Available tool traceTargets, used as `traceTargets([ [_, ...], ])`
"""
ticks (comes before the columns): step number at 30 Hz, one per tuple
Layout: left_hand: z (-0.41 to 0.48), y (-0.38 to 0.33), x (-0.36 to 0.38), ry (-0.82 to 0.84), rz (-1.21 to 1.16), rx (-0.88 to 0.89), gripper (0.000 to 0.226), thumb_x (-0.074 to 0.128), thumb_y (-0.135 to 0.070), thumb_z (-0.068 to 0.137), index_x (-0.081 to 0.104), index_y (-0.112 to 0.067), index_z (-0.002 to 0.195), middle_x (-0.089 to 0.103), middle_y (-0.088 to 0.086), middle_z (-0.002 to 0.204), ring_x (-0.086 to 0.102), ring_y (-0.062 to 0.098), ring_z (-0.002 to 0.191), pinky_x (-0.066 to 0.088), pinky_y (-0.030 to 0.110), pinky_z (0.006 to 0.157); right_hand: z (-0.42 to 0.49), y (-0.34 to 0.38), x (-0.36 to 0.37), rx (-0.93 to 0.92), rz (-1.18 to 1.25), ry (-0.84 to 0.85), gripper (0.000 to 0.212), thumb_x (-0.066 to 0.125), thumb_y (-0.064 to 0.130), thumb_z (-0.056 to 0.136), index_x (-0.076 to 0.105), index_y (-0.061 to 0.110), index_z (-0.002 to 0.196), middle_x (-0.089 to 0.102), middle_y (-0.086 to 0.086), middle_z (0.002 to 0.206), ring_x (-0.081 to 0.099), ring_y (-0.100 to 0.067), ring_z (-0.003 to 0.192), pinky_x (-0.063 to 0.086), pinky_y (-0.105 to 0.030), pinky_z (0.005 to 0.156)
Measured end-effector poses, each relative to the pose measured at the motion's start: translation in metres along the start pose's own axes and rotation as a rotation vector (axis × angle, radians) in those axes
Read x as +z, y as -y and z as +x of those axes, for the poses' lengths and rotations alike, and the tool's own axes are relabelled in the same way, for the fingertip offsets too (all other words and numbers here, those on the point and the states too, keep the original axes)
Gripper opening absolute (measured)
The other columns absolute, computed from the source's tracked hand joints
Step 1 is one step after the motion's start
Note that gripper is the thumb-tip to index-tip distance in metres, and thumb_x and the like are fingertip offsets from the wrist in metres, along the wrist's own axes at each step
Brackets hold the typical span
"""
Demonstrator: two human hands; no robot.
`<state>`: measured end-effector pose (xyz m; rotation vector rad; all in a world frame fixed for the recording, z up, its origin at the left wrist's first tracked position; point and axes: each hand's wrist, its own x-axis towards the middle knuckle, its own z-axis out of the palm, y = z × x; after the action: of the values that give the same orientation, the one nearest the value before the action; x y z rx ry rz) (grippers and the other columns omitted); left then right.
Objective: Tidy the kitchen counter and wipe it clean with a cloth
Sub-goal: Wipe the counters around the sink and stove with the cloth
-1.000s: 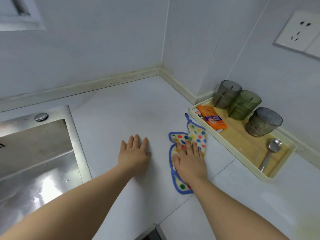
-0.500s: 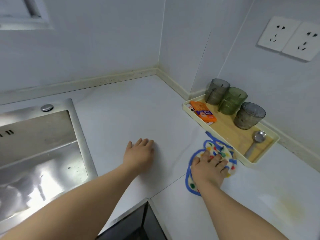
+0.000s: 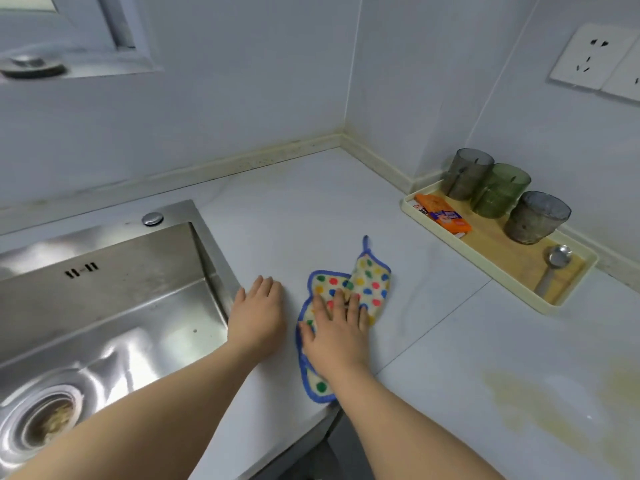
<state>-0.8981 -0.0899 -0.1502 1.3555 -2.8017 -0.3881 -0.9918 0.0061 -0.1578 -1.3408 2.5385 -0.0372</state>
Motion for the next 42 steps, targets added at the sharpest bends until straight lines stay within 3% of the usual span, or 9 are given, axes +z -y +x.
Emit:
traceTargets([
  [3,-0.008,0.008,-0.001,0.006,-0.03,0.048,0.043,0.025,-0.017,0.092,0.04,-0.012,0.131,0.037,0.003,0.143,0.024,0.02,0.139,0.022,0.034,0.108,-0.004,0.001,0.001,0.015,-0.008,-0.016,0.058,0.023,0.047,0.099,0.007,0.029,0.151,0.001,-0.008,0.16,-0.003,-0.031,0.147,-0.003,-0.043,0.118],
  [7,-0.012,-0.003,0.002,0.076,-0.101,0.163,0.051,0.026,-0.008,0.096,0.023,-0.012,0.147,0.018,0.0,0.157,0.004,0.019,0.147,0.004,0.038,0.119,-0.024,-0.038,-0.002,0.317,0.029,-0.031,0.056,0.016,0.043,0.1,0.003,0.025,0.152,-0.002,-0.007,0.16,-0.003,-0.03,0.147,0.0,-0.041,0.119],
  [12,-0.024,-0.003,0.002,0.079,-0.139,0.187,0.051,0.024,-0.006,0.096,0.025,-0.012,0.146,0.021,0.0,0.156,0.006,0.017,0.147,0.005,0.037,0.119,-0.053,-0.067,-0.005,0.59,0.075,0.005,0.055,0.012,0.04,0.101,0.001,0.023,0.152,-0.005,-0.01,0.159,-0.004,-0.033,0.146,0.002,-0.043,0.119],
  [14,-0.03,-0.005,0.0,0.076,-0.144,0.196,0.051,0.025,-0.004,0.095,0.029,-0.012,0.145,0.027,0.0,0.154,0.011,0.017,0.146,0.007,0.037,0.119,-0.049,-0.051,-0.002,0.579,0.071,0.0,0.054,0.013,0.038,0.101,0.002,0.022,0.151,-0.004,-0.012,0.159,-0.003,-0.036,0.145,0.002,-0.045,0.118],
  [20,-0.044,-0.036,0.003,0.058,-0.132,0.237,0.044,0.028,-0.008,0.095,0.04,-0.011,0.137,0.039,0.002,0.145,0.026,0.018,0.139,0.015,0.033,0.115,-0.048,-0.024,0.004,0.212,0.055,0.012,0.052,0.013,0.038,0.102,-0.001,0.028,0.151,-0.007,-0.005,0.16,-0.01,-0.029,0.147,-0.006,-0.041,0.119],
  [25,-0.054,-0.09,0.018,0.076,-0.105,0.327,0.04,0.037,-0.009,0.091,0.043,-0.011,0.131,0.042,0.0,0.14,0.026,0.02,0.139,0.022,0.033,0.112,-0.084,-0.124,-0.003,0.413,0.072,-0.007,0.053,0.011,0.039,0.102,-0.001,0.026,0.151,-0.006,-0.003,0.16,-0.008,-0.028,0.147,-0.003,-0.039,0.12],
  [30,-0.066,-0.146,0.036,0.1,-0.121,0.372,0.049,0.027,-0.005,0.095,0.031,-0.013,0.143,0.028,-0.002,0.153,0.011,0.015,0.146,0.011,0.033,0.119,-0.127,-0.194,-0.007,0.653,0.089,0.009,0.053,0.01,0.038,0.102,-0.002,0.024,0.151,-0.007,-0.005,0.16,-0.006,-0.029,0.147,-0.001,-0.04,0.12],
  [37,-0.081,-0.212,0.052,0.14,-0.102,0.398,0.05,0.024,-0.01,0.098,0.02,-0.013,0.148,0.018,-0.001,0.157,0.005,0.015,0.147,0.004,0.033,0.118,-0.127,-0.185,0.001,0.318,0.08,-0.016,0.052,0.011,0.04,0.102,-0.003,0.029,0.151,-0.009,-0.004,0.16,-0.012,-0.027,0.147,-0.007,-0.04,0.12],
  [42,-0.087,-0.242,0.059,0.172,-0.069,0.395,0.053,0.021,-0.008,0.097,0.017,-0.012,0.149,0.014,-0.001,0.158,0.003,0.015,0.147,0.0,0.034,0.119,-0.153,-0.242,0.002,0.443,0.077,-0.048,0.053,0.013,0.038,0.102,0.0,0.026,0.152,-0.007,-0.003,0.16,-0.009,-0.026,0.147,-0.004,-0.038,0.12],
])
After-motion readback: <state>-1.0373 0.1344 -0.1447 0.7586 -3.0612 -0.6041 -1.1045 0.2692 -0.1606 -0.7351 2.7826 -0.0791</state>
